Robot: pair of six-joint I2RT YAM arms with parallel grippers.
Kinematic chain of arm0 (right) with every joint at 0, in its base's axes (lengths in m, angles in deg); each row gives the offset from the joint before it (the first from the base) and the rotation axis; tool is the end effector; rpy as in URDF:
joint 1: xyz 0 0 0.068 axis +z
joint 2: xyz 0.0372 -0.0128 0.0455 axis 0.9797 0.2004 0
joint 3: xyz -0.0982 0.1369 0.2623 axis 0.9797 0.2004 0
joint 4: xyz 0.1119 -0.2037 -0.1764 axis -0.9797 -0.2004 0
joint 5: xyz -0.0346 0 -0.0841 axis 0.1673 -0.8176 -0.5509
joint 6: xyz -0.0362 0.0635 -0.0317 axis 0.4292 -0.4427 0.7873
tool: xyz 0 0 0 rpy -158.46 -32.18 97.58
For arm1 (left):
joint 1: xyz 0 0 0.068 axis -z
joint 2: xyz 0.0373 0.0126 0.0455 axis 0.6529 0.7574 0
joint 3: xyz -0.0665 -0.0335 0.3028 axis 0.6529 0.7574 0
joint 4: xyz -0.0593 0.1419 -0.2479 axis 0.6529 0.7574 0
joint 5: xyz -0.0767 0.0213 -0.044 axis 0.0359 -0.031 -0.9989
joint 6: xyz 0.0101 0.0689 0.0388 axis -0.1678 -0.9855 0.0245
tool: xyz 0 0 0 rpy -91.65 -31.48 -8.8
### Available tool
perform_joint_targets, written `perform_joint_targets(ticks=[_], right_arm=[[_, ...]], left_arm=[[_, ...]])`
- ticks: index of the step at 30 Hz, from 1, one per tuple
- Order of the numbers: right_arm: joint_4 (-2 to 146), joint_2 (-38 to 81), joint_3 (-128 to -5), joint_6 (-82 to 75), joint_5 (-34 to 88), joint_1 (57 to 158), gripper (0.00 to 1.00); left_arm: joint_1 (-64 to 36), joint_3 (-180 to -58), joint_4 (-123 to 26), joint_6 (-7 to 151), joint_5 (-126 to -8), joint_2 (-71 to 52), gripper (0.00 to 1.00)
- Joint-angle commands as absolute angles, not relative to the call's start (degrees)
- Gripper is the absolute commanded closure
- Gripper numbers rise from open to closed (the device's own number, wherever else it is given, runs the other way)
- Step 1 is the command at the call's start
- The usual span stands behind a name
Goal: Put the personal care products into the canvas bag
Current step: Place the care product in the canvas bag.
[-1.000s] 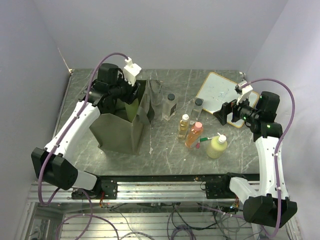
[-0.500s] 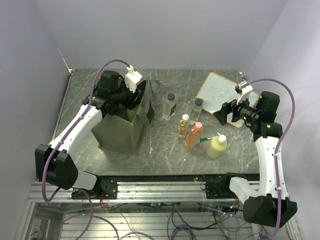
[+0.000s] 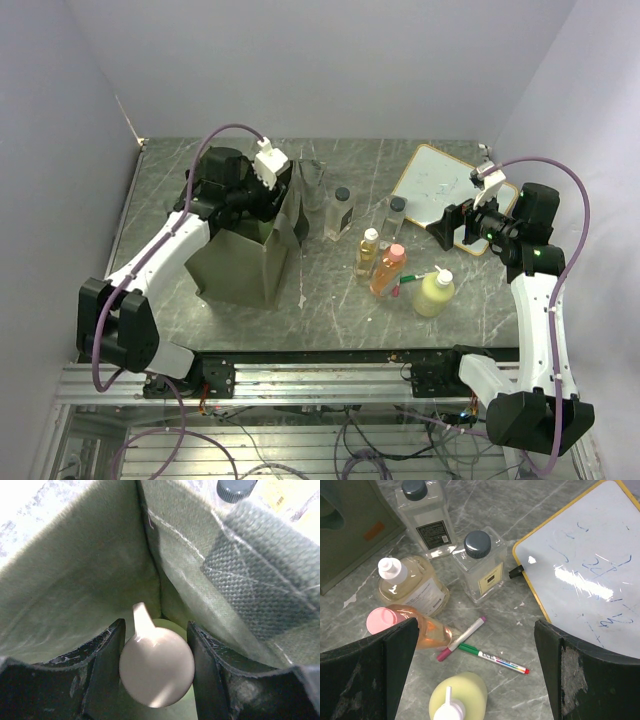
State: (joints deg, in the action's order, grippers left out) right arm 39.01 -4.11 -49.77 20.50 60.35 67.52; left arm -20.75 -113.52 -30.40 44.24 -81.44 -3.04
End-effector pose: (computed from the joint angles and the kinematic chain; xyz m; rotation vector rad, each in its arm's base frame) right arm 0.2339 0.0007 0.3756 -0.5168 1.9225 0.4384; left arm 0.3456 -0.1539 0.3328 0.8763 1.8935 -0.4488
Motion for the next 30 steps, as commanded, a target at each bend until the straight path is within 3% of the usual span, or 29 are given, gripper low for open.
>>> perform_joint_targets(ticks=[1,17,30], right_arm=[[39.3,-5.1,-49.9,20.4,61.0,67.1,0.0],[39.0,-5.7,-49.5,20.6,60.5,67.1,0.0],[38.9,-4.6,-50.1,20.3,61.2,67.1,0.0]], left_arm=[[-21.2,-113.5,-41.5,45.4,-85.7,-3.1,0.93],[-21.2,-108.8,-45.7,41.8,-88.1,0.5,0.92],[-21.2,-108.5,-42.0,41.0,-86.1,-2.5,0.49]])
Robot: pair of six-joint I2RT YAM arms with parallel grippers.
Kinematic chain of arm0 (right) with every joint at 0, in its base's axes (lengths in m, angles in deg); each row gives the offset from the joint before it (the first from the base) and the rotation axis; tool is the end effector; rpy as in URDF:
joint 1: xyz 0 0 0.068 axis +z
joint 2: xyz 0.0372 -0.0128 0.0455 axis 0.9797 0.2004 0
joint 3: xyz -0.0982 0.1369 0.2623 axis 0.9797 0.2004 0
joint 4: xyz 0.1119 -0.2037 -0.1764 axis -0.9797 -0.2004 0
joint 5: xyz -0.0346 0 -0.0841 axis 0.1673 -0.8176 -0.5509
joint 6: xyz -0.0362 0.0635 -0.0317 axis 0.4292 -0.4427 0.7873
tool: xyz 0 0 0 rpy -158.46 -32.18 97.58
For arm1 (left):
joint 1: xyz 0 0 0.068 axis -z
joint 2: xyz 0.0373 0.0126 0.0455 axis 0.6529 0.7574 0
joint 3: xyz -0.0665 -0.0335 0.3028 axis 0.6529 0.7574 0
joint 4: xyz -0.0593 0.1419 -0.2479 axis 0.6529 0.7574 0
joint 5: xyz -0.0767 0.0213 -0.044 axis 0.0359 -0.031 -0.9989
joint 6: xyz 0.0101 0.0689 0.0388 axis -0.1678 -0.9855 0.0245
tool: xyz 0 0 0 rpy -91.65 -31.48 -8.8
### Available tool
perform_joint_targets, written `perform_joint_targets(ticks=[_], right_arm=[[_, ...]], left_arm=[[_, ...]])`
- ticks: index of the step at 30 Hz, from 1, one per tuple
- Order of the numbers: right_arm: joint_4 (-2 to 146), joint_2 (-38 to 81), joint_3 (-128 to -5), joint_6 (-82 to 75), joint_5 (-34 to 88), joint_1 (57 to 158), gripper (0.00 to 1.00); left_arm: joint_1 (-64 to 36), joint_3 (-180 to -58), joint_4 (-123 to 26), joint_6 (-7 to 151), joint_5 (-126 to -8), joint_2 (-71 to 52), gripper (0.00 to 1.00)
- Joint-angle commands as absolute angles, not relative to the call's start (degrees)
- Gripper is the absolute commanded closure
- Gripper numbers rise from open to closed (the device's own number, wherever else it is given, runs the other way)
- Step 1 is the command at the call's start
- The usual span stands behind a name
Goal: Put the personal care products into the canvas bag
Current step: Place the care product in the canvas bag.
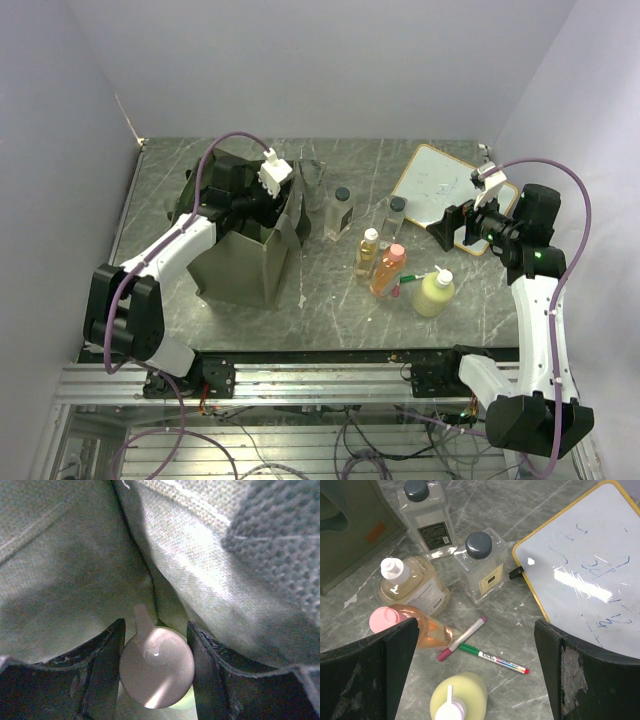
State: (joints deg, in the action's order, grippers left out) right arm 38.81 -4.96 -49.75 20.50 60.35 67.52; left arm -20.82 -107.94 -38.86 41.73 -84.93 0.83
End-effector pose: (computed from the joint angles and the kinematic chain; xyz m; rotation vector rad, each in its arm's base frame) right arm 0.2298 0.0015 0.3781 -0.5196 1.9128 0.4328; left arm 0.3556 -0.1612 0.2876 0.9482 1.8660 -0.4888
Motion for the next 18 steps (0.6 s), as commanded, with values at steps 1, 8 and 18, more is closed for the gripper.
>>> perform_joint_targets(ticks=[1,8,18], right_arm=[[38.8,-4.4,-50.2,20.3,61.3,67.1,0.0],[38.6,-4.3,-50.4,20.6,60.9,67.1,0.0],[36.6,-3.6,-51.7,23.2,60.3,67.1,0.0]], left_arm=[[-21.2,-108.4,-41.9,41.1,-85.5,-3.1,0.44],[-21.2,-108.1,-40.6,41.3,-82.9,-7.2,0.26],[-21.2,-111.6,-34.5,41.2,-75.4,-10.8,0.05]])
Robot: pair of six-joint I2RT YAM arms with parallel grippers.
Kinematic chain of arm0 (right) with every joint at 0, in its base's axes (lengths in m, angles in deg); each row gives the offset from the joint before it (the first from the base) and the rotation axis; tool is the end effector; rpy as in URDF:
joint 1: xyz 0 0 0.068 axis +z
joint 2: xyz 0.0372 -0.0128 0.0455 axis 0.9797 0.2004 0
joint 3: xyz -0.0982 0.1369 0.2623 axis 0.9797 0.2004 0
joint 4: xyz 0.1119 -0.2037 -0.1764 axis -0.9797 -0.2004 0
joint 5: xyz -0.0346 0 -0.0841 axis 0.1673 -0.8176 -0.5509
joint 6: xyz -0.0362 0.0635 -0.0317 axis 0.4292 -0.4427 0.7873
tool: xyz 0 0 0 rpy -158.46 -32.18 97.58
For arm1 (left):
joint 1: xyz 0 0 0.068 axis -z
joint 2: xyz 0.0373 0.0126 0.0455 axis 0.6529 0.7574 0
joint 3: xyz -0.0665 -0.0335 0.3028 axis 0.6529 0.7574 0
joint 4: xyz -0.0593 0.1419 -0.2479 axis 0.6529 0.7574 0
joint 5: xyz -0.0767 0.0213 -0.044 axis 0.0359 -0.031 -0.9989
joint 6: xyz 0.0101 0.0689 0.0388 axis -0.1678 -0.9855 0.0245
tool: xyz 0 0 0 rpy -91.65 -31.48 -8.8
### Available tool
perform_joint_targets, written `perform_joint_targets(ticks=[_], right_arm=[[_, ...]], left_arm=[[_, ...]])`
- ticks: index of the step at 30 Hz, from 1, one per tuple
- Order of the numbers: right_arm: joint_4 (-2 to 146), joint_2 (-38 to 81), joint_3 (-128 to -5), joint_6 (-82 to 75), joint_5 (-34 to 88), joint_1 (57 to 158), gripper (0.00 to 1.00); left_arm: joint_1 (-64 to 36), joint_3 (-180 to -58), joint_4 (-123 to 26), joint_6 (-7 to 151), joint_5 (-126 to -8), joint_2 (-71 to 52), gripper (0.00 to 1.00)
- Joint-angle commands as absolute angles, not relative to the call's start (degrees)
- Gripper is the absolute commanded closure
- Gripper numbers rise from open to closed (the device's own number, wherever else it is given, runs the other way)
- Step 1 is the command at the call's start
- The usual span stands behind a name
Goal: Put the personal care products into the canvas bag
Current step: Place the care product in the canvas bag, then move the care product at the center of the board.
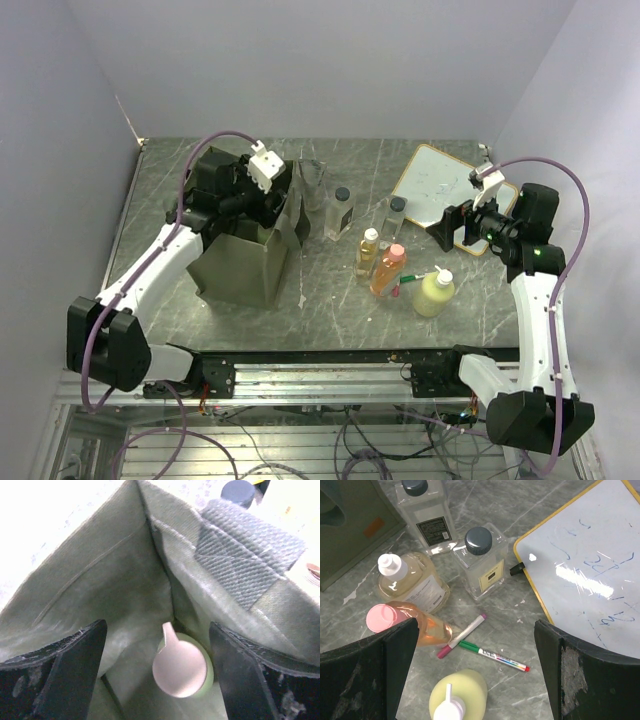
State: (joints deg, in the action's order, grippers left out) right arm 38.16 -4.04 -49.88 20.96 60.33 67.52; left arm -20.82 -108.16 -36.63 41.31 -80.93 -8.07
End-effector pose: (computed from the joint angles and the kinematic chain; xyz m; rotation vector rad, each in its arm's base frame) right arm 0.2332 0.0008 0.3744 -0.5207 1.9324 0.4401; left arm 0.3275 -0.1463 0.3386 0.8976 1.7699 -0.3883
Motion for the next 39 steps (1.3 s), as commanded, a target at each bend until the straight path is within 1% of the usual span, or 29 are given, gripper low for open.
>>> perform_joint_targets(ticks=[1,7,10,16,22,24,27,30,39], right_arm=[[36.0,-3.3,-52.0,24.0,60.0,67.1,0.0],[30.7,-2.7,-54.5,29.3,58.3,67.1,0.0],[26.4,-2.3,-56.1,33.5,59.8,67.3,0.01],[19.2,-0.5,-57.7,40.1,63.6,70.5,0.06],[22.6,-0.9,-55.6,38.4,56.9,83.1,0.07],[24.2,-0.9,-54.6,38.4,56.6,85.3,0.07],[25.2,0.5,-53.9,39.3,57.1,86.7,0.09],[25.7,2.1,-53.6,40.2,57.4,87.5,0.14],[29.2,4.6,-50.9,38.6,59.3,90.3,0.24]], left_arm=[[-21.2,-112.3,-33.8,41.8,-73.4,-11.2,0.01],[-21.2,-115.4,-29.3,43.4,-64.8,-14.8,0.0],[-21.2,-117.0,-26.9,43.3,-63.6,-16.8,0.0],[-21.2,-121.4,-20.6,42.7,-63.4,-18.3,0.0],[-21.2,-126.0,-15.3,42.4,-64.2,-18.0,0.0],[-21.2,-127.6,-13.2,42.0,-64.6,-17.9,0.01],[-21.2,-128.2,-11.6,41.5,-63.7,-18.3,0.01],[-21.2,-127.6,-11.5,41.2,-62.2,-19.7,0.01],[-21.2,-125.5,-12.7,41.9,-60.4,-21.6,0.01]])
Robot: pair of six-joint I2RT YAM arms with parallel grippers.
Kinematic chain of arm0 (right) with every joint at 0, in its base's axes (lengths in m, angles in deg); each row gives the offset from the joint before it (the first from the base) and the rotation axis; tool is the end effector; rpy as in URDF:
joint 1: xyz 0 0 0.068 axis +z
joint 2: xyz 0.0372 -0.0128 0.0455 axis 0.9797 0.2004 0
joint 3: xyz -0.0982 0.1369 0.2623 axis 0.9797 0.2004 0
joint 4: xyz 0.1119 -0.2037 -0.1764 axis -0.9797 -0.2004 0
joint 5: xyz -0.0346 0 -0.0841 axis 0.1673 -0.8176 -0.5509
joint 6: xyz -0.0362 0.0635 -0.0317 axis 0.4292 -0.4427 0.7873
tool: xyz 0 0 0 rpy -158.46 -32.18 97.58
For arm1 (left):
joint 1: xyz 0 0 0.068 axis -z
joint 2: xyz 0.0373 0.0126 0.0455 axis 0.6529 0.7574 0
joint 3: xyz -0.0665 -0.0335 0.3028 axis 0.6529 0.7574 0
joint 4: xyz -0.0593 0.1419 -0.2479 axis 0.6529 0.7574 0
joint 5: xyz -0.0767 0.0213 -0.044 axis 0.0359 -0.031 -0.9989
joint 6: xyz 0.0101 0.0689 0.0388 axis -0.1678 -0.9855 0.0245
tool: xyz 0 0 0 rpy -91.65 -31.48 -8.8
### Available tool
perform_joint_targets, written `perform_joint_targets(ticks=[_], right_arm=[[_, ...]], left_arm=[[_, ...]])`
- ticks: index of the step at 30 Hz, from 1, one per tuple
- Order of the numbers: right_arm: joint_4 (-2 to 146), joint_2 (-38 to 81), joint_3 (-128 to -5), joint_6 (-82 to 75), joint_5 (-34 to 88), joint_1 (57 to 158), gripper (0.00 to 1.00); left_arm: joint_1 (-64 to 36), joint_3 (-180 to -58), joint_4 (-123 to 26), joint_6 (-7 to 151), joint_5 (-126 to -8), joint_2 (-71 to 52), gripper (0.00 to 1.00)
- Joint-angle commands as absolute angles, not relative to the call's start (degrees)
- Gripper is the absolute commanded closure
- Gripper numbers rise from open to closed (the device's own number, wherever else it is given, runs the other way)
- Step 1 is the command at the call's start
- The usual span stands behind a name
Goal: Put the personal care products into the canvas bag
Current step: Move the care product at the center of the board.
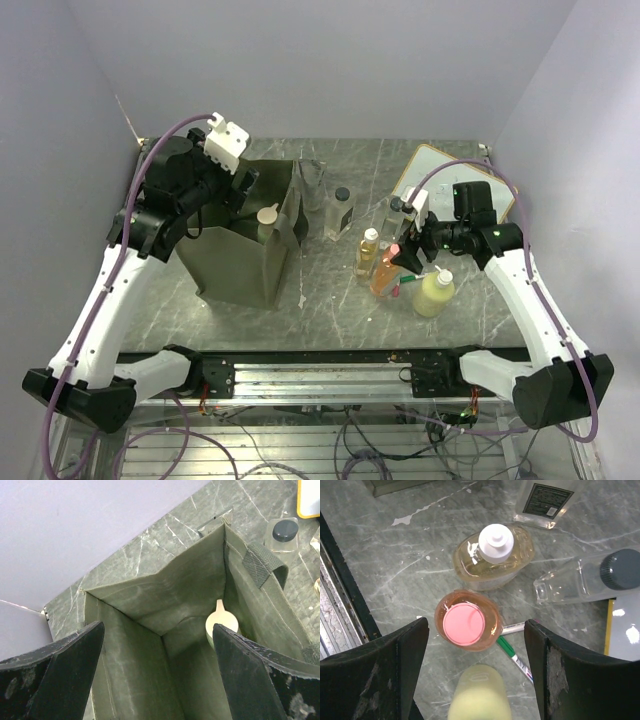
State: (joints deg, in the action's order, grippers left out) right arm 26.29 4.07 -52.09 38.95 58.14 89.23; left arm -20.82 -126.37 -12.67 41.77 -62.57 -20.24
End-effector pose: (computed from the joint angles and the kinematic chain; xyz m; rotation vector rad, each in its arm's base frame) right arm 0.2358 0.0887 0.3367 -1.1528 1.9530 0.5944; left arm 0.2573 -0.0981 0.4750 0.6708 1.7615 -0.0713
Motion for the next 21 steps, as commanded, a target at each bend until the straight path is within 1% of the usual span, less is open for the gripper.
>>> perform_joint_targets(ticks=[1,5,10,21], right_arm=[[29.5,4.8,-50.5,38.4,59.2,90.5,0.24],[31.5,4.6,-48.9,37.6,59.5,90.8,0.29],[32.5,4.6,-47.6,37.3,59.5,91.3,0.39],[32.4,4.4,-46.6,37.4,59.6,91.9,0.52]], left_arm=[[-21.2,-125.3,-13.0,41.9,-60.2,-21.7,0.01],[-21.2,-126.3,-12.6,41.9,-60.8,-21.3,0.01],[-21.2,-127.4,-12.5,42.2,-61.8,-20.7,0.01],[-21.2,-126.2,-13.2,41.4,-61.8,-21.2,0.01]])
